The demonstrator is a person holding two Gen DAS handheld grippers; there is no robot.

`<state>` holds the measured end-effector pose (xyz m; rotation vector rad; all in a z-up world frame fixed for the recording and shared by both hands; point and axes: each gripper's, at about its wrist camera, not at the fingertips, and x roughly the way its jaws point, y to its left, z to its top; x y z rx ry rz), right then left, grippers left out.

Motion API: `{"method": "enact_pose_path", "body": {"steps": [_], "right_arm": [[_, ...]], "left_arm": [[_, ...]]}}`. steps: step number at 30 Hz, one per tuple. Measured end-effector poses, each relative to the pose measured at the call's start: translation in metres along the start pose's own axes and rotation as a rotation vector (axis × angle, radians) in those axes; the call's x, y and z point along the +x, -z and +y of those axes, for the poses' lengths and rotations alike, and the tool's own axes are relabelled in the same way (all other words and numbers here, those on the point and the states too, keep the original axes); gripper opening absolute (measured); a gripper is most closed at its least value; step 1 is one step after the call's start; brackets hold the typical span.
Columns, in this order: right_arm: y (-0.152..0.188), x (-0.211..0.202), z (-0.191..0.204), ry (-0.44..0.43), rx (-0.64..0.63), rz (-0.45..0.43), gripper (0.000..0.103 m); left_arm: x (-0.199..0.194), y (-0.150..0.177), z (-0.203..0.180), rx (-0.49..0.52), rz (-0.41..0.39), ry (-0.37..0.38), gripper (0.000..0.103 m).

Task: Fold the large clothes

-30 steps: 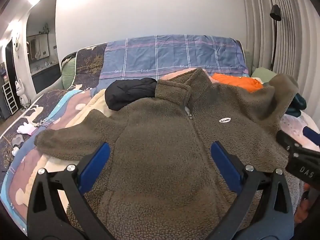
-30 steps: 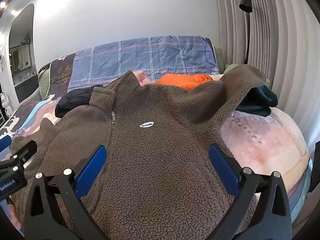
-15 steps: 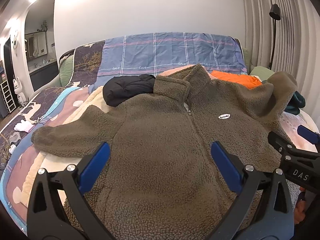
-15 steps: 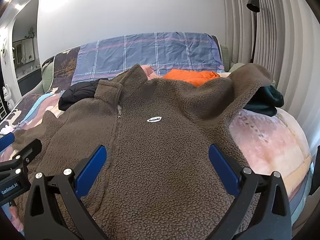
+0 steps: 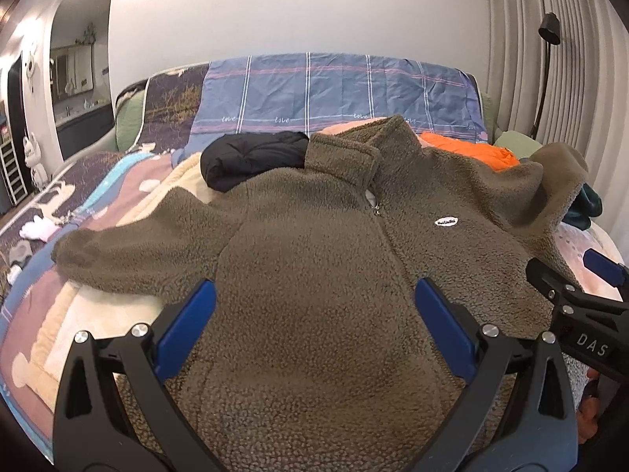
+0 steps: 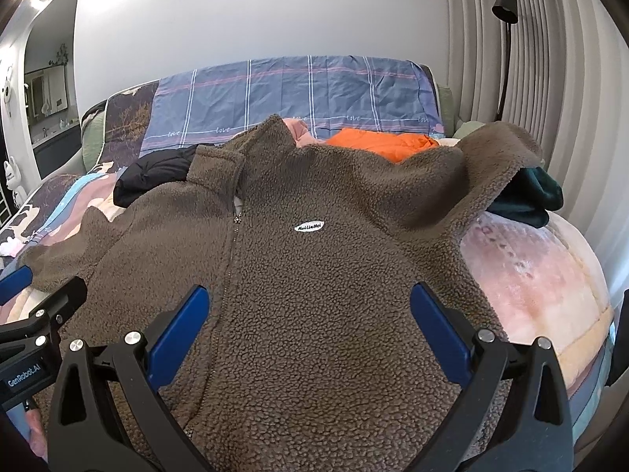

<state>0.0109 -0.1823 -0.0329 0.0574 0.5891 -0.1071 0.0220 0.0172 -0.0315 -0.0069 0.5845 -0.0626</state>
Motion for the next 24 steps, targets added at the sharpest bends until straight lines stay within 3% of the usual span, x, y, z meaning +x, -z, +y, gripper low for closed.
{"method": "enact_pose_path", "body": {"steps": [5,10,24], "right_arm": [[-0.001,0.006,0.003,0.003,0.002,0.014,0.102],[-0.001,0.010,0.005,0.005,0.000,0.021,0.102],[-0.001,0.015,0.004,0.006,0.008,0.032,0.102]], "left_arm": [[0.004,0.002,0.006,-0.023,0.002,-0.001,0.101],[0.005,0.002,0.010,-0.031,-0.039,-0.048,0.101],[0.014,0.002,-0.003,0.041,0.019,0.023,0.101]]}}
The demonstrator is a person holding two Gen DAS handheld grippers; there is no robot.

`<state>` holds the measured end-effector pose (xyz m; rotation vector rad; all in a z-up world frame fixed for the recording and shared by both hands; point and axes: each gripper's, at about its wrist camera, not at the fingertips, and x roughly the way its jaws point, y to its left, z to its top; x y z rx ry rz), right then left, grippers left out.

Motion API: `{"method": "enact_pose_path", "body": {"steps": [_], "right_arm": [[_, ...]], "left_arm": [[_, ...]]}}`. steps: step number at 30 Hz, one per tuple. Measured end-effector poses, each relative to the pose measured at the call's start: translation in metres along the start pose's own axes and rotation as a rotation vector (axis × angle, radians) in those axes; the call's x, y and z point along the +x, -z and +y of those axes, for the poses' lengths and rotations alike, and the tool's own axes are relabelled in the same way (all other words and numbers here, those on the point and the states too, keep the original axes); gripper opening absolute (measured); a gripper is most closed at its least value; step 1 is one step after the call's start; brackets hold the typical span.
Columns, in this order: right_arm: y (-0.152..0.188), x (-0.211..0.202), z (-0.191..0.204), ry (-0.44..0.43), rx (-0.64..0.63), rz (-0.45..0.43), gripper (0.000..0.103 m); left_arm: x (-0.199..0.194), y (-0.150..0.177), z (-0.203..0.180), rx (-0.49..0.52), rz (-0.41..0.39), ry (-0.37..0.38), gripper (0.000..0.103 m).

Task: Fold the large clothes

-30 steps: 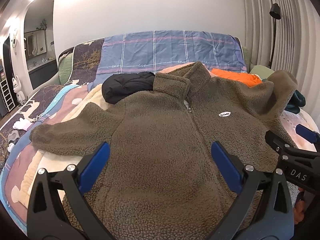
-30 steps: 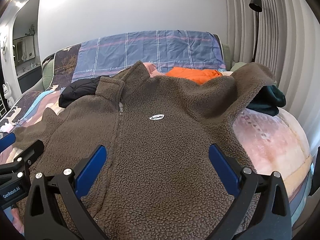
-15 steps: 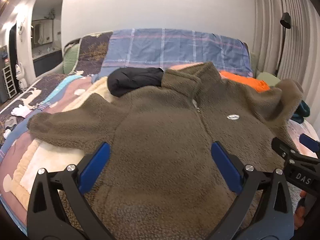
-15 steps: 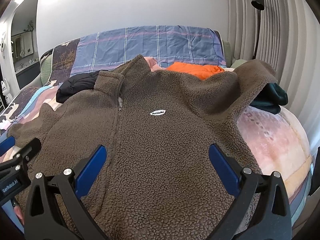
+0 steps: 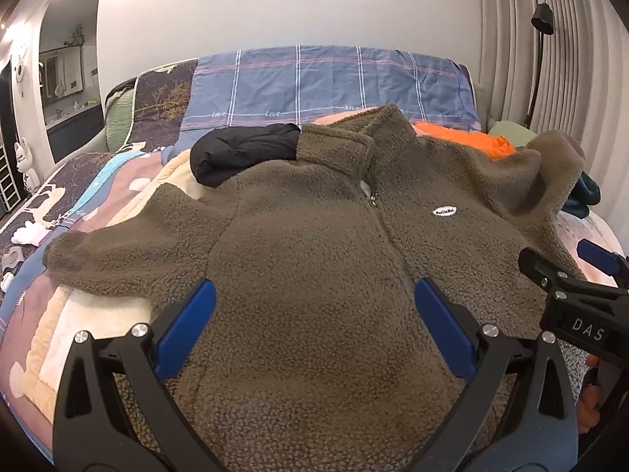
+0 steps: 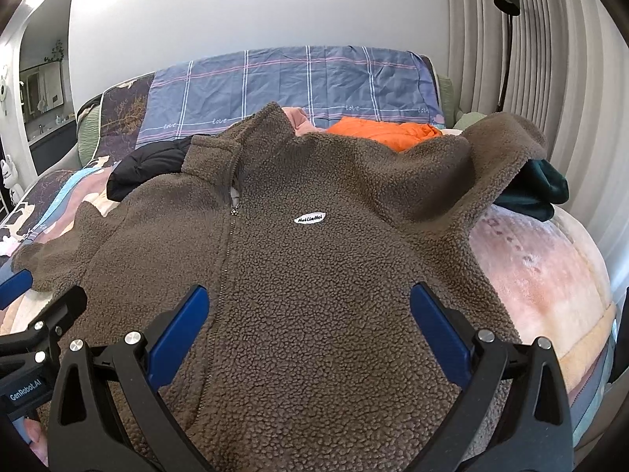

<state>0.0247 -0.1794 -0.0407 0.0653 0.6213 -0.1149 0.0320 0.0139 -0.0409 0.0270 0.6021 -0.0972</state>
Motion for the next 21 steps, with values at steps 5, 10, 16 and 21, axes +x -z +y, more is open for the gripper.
{"method": "enact_pose_path", "body": {"steps": [5,10,16,21], "right_arm": [[0.0001,0.0004,-0.0004,-0.001,0.002,0.003,0.102],[0.0007,0.0006,-0.0016,-0.002,0.005,0.003,0.102],[0.0006,0.0004,-0.0022,-0.003,0.005,0.002,0.102],[0.0002,-0.0009,-0.0024,-0.003,0.007,0.001,0.102]], "left_arm": [[0.0031,0.0005,-0.0003,0.003,0.009,0.001,0.101],[0.0033,0.0003,-0.0041,0.021,0.004,0.006,0.101],[0.0034,0.0002,-0.0060,0.025,0.003,0.005,0.101],[0.0029,0.0005,-0.0060,0.026,0.004,0.004,0.101]]}}
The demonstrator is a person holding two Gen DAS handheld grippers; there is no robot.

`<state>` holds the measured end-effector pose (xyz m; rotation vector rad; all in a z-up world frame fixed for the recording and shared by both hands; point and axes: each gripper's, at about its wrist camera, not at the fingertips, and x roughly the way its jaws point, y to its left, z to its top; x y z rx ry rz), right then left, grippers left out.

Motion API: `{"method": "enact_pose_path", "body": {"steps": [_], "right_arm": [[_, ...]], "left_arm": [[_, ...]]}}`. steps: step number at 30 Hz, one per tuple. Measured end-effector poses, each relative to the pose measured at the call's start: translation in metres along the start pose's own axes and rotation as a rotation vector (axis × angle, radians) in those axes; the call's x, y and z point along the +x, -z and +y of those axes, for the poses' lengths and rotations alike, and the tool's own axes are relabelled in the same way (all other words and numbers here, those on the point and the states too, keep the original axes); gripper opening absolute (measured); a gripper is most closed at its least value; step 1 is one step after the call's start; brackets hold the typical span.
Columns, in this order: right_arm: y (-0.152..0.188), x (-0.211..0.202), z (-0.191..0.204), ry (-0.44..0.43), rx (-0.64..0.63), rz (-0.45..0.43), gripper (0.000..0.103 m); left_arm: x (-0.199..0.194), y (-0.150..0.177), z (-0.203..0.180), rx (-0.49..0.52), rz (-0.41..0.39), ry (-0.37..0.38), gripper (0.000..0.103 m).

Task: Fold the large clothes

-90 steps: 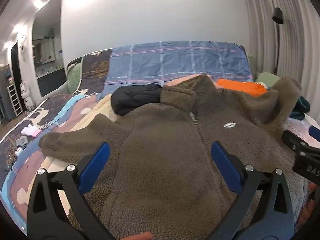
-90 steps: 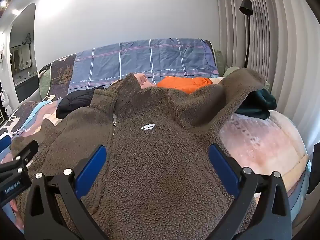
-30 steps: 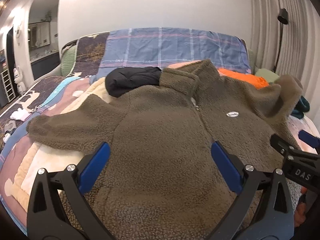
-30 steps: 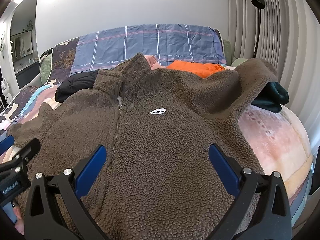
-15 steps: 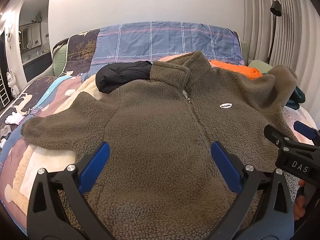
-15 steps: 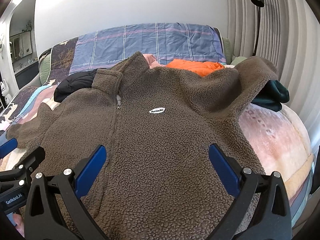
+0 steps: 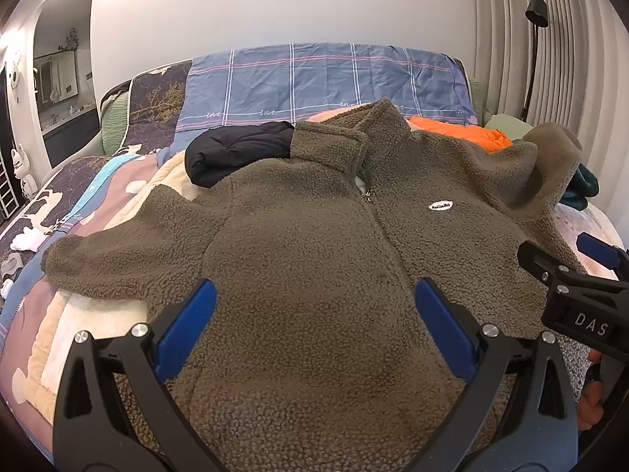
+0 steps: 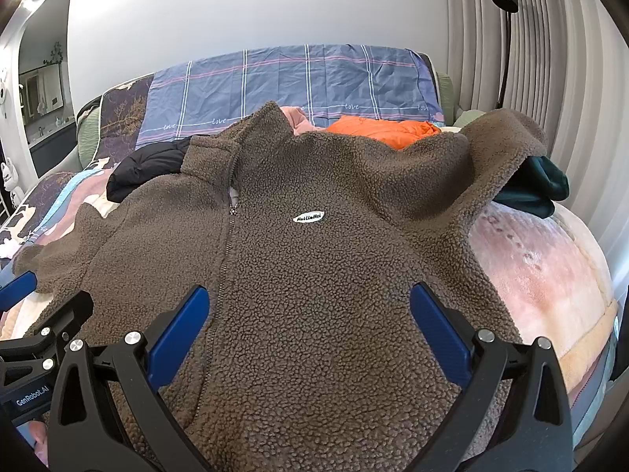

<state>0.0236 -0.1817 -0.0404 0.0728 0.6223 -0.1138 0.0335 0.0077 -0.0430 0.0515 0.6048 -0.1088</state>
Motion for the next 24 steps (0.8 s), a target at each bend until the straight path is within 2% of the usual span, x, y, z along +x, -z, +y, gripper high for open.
{"method": "enact_pose_path", "body": {"steps": [17,24], "right_arm": [[-0.0012,-0.0061,0.0002,-0.001,-0.002,-0.015,0.102],[-0.0011,-0.0066,0.0001,0.000,-0.002,-0.018,0.102]], "left_arm": [[-0.0072,0.0017,0.0039,-0.013,-0.015,0.030,0.101],[-0.0076,0.0026,0.0004,0.016,0.000,0.025,0.101]]}}
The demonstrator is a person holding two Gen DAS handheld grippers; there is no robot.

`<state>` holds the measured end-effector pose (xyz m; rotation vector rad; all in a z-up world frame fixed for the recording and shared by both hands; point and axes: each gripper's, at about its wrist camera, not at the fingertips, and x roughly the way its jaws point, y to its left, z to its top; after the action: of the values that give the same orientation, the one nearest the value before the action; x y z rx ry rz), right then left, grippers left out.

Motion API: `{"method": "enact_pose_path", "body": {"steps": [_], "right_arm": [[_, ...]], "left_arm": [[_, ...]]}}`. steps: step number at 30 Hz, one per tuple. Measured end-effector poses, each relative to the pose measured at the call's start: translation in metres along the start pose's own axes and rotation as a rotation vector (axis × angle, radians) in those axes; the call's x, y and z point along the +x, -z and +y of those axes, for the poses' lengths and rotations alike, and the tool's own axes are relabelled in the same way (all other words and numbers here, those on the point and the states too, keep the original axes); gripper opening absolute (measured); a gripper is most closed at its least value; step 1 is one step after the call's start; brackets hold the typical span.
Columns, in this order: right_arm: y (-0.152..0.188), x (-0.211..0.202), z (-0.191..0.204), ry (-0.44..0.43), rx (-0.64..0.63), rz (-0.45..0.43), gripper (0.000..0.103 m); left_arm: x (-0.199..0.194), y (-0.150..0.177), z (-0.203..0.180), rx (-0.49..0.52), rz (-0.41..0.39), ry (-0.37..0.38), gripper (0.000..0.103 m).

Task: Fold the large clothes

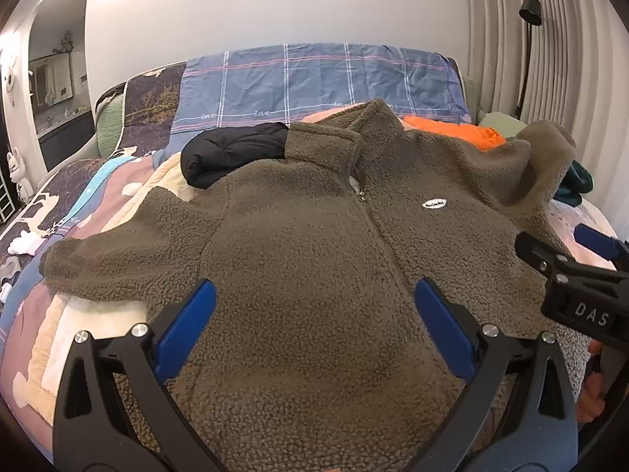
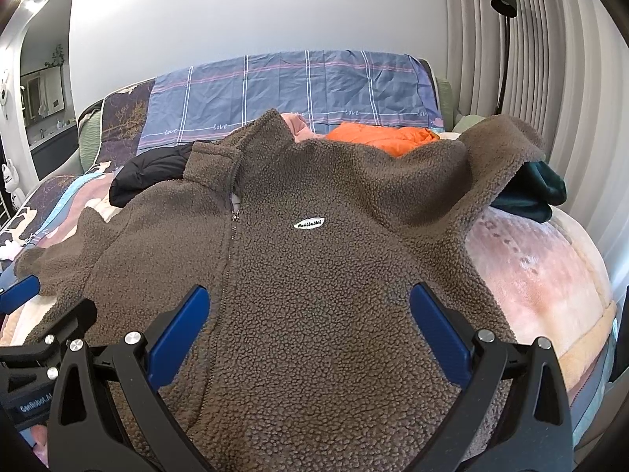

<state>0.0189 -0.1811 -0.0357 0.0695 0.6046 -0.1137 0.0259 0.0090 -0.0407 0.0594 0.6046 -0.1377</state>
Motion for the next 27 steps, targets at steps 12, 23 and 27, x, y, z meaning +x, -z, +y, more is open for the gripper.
{"method": "enact_pose_path", "body": {"steps": [12,23,27], "right_arm": [[-0.006,0.002,0.004,-0.002,-0.014,-0.005,0.102],[-0.010,0.012,0.005,0.016,-0.045,-0.002,0.102],[-0.013,0.022,-0.002,0.050,-0.043,0.015,0.102]], "left_arm": [[-0.003,-0.002,0.008,-0.007,-0.025,0.012,0.101],[0.031,0.001,0.128,-0.301,0.105,0.002,0.076],[0.041,0.020,0.229,-0.535,0.151,-0.100,0.075]]}}
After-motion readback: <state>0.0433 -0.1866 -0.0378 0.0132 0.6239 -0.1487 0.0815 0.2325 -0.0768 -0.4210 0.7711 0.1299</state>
